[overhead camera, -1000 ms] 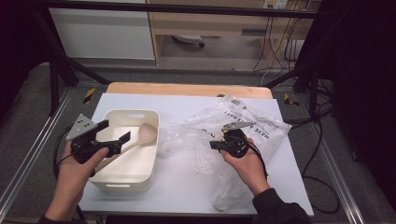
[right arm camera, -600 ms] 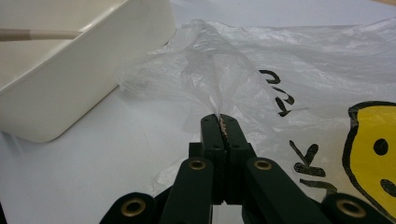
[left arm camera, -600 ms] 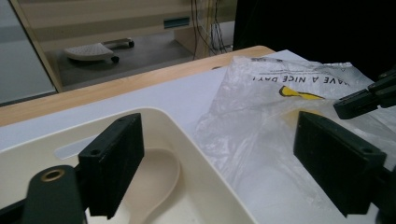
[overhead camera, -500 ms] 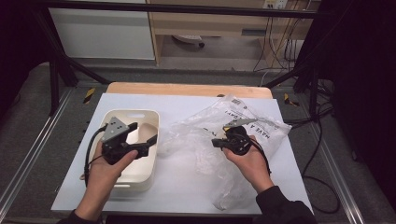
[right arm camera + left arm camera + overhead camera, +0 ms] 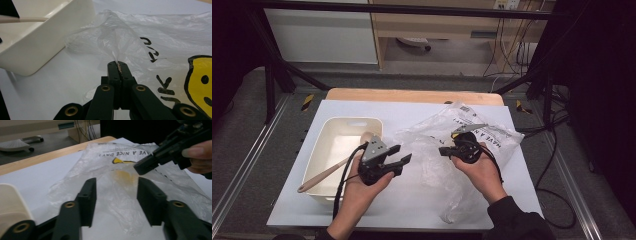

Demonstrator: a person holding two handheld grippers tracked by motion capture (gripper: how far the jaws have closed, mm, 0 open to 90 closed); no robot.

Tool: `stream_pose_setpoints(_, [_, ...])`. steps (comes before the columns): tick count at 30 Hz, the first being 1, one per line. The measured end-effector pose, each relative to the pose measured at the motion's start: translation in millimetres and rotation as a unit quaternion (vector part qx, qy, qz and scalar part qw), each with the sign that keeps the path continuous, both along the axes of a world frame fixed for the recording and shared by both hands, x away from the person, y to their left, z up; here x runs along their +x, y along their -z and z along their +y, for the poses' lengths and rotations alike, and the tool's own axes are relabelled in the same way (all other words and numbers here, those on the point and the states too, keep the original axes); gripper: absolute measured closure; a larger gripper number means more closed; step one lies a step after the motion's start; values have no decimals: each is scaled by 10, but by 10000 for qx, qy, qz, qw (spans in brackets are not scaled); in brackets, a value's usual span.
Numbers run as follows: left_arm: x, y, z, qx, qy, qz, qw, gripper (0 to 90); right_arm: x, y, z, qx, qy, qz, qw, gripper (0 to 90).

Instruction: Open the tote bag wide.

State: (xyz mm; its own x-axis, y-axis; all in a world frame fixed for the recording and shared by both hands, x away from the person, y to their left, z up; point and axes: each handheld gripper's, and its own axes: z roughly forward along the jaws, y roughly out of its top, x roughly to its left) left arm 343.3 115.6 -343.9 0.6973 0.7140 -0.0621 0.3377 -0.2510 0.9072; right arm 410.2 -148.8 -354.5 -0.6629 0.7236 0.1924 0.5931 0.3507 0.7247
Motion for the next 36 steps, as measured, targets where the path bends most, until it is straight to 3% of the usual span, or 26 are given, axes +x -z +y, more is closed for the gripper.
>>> stream_pose_setpoints(7, [-61, 188, -281, 20, 231, 77, 9997, 756, -21, 11, -46, 19, 2, -18, 10000, 900])
stream_pose_setpoints(10, [-53, 317, -390, 122, 301, 162, 9993, 809, -30, 13, -60, 29, 15, -11, 10000, 900])
stream_pose_setpoints(15, [15, 544, -533, 26, 329, 338, 9989, 900, -39, 26, -79, 35, 28, -2, 10000, 900])
stream_pose_setpoints(19, [92, 720, -651, 149, 243, 351, 9990, 900, -37, 35, -89, 53, 38, 11, 10000, 900])
stream_pose_setpoints(25, [259, 977, -760, 331, 367, 797, 9956, 900, -45, 44, -101, 70, 20, 3, 10000, 900])
stream_pose_setpoints(32, [327, 1128, -786, 773, 401, 1021, 9910, 900, -50, 38, -148, 60, 41, -7, 10000, 900])
stream_pose_setpoints(36, [328, 1157, -795, 832, 422, 1075, 9898, 900, -36, 23, -227, 92, 130, -29, 9999, 900])
